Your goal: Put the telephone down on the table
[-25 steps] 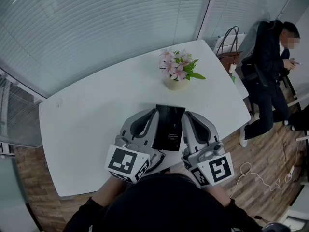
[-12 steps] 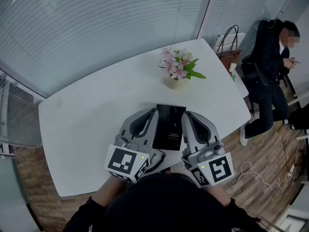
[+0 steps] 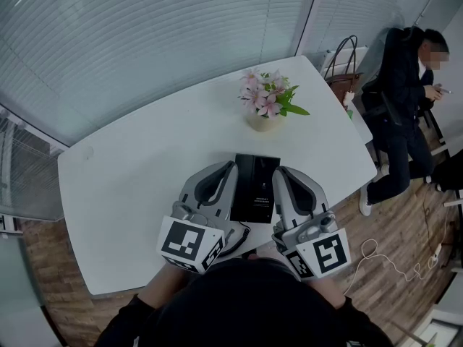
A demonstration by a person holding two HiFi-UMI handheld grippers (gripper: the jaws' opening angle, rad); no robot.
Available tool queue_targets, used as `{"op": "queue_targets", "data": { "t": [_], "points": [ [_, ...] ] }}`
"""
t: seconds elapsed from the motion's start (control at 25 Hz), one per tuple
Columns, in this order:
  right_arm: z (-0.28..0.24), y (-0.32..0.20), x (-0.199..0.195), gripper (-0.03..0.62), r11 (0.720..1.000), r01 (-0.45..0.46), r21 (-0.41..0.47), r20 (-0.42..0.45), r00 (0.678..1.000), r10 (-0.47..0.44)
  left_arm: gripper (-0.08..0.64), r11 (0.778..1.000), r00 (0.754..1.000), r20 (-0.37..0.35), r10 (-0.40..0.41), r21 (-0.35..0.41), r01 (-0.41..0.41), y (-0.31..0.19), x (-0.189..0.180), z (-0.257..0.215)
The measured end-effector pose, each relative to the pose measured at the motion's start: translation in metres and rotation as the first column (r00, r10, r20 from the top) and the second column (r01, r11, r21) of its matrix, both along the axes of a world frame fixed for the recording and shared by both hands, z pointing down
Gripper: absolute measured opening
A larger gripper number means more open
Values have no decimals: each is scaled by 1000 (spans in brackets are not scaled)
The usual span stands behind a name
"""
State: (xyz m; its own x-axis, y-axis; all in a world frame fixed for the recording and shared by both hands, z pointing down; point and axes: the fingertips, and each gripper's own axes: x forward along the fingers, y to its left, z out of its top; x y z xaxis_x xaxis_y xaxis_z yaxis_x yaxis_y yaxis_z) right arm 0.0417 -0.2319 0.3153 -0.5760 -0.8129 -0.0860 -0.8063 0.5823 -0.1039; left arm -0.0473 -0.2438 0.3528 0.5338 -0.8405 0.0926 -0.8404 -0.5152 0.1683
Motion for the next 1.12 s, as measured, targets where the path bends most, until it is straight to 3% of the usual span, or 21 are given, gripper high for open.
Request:
{"op": "queue_targets", "data": {
  "t": [1.12],
  "points": [
    [-11,9,2,3,999,-29,40,-13,999,30,14,1000,1000,4,0,31,0,8,-2,-9]
  ]
}}
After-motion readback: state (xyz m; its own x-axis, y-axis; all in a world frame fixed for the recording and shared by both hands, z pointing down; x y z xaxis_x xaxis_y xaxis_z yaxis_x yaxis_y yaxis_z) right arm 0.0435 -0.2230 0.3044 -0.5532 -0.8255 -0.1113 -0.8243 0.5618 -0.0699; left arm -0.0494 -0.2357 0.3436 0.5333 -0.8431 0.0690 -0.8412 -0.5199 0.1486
